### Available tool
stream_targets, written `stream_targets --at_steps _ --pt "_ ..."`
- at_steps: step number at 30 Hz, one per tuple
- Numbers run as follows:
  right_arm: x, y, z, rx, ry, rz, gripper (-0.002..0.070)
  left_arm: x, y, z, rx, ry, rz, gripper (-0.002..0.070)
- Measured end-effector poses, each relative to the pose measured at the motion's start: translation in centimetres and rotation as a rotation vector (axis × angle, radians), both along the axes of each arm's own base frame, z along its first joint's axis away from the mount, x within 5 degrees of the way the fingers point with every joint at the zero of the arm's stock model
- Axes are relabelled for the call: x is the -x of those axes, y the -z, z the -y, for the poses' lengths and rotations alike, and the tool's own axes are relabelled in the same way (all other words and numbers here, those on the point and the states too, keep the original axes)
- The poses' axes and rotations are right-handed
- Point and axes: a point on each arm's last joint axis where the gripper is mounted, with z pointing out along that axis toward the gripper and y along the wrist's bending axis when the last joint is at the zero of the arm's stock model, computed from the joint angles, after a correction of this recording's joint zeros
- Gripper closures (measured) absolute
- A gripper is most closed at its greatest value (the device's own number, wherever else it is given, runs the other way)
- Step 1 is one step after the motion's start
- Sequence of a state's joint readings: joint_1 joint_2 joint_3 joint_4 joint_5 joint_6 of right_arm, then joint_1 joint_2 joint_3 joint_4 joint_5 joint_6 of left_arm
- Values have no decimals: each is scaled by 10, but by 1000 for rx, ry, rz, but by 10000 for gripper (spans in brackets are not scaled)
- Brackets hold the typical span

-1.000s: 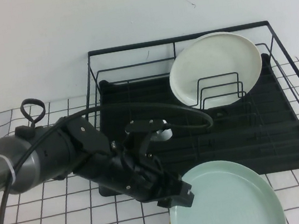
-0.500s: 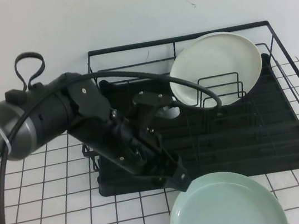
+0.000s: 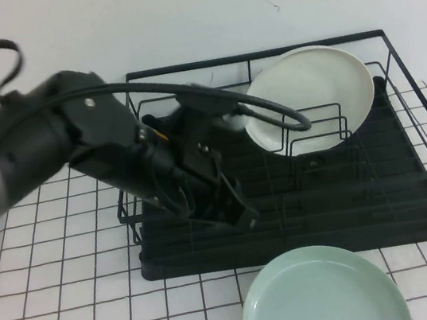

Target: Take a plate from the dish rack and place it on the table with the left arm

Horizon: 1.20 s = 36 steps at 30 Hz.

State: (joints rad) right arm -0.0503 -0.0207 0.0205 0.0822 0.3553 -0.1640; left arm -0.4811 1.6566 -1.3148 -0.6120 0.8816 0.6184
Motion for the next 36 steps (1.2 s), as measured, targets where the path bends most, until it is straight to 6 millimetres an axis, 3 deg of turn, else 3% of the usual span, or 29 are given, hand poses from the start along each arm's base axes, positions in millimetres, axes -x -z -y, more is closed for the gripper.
stream_targets --at_steps 7,14,23,28,36 --pt "0 0 0 0 0 0 678 43 -38 -27 126 -76 248 673" --pt "0 0 0 0 0 0 678 108 -47 -67 242 -179 437 673" --pt "0 0 0 0 0 0 678 185 -15 -119 386 -355 592 673" --pt "0 0 0 0 0 0 678 206 10 -138 438 -451 671 673" --pt "0 0 0 0 0 0 678 218 44 -145 424 -461 645 676"
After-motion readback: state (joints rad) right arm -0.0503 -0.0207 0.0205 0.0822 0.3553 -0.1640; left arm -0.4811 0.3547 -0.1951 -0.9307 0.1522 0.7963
